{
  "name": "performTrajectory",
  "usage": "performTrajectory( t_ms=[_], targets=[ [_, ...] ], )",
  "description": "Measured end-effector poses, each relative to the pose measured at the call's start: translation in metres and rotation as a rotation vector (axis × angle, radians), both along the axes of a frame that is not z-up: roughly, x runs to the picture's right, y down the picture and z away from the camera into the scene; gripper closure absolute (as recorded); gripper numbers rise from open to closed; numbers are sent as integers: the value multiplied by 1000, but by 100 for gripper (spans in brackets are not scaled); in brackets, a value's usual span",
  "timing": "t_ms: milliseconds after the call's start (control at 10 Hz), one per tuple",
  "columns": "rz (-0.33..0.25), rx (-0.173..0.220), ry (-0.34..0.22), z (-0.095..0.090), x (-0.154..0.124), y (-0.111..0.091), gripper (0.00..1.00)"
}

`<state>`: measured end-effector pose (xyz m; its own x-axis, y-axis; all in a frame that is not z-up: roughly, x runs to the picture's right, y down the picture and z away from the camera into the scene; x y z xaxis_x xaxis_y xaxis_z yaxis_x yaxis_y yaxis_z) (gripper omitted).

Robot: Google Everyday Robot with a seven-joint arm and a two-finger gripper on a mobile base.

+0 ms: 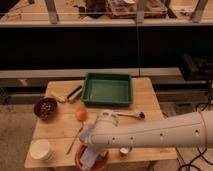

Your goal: Place towel in paper cup

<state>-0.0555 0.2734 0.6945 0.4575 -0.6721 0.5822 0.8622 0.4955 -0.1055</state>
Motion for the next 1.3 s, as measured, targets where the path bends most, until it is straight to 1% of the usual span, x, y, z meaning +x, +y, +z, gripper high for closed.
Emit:
performTrajectory(
  t_ms=[200,600,1000,1300],
  targets=[
    [-7,-4,-5,1,-1,2,42],
    [-8,-28,-16,9,-1,12,42],
    [-11,-57,-32,28,-4,28,42],
    [-7,-70,-36,36,-5,32,42]
  ],
)
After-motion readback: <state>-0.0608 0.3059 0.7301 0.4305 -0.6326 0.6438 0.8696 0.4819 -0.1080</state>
